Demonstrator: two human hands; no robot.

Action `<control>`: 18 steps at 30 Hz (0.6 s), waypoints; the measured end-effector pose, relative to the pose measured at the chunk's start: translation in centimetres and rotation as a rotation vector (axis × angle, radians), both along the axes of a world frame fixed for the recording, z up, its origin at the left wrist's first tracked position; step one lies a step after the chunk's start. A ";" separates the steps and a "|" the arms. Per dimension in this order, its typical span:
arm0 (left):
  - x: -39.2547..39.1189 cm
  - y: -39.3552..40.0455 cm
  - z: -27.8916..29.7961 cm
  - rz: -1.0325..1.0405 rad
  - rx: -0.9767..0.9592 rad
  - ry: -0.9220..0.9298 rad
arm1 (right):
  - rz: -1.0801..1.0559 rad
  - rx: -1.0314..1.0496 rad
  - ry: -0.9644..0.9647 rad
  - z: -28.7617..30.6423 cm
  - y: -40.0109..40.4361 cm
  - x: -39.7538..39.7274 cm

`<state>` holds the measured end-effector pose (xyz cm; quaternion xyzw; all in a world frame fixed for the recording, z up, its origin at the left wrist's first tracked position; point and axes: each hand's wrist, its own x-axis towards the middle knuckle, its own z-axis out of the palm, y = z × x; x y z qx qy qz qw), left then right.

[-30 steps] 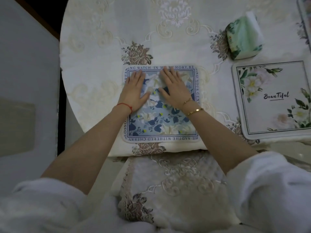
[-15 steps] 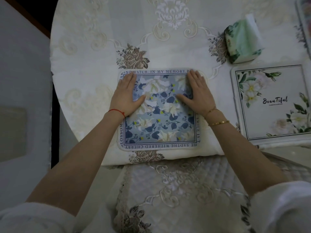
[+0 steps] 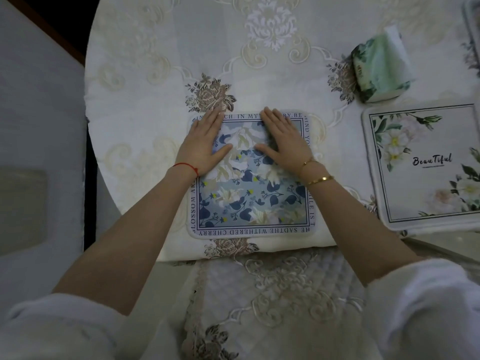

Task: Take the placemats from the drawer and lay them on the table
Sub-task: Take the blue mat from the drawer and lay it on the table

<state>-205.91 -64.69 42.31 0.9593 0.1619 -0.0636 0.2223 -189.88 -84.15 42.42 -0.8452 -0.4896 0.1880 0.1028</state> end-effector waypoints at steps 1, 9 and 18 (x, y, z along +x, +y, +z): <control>-0.5 0.1 -0.1 0.018 0.008 0.003 | -0.031 0.009 0.008 0.0 -1.0 0.2; -4.1 -1.3 0.6 0.137 -0.018 0.039 | -0.202 0.028 0.000 0.9 -5.2 -0.4; -7.9 -7.3 0.1 0.099 -0.059 0.009 | -0.012 0.053 0.068 -0.3 -5.0 -9.4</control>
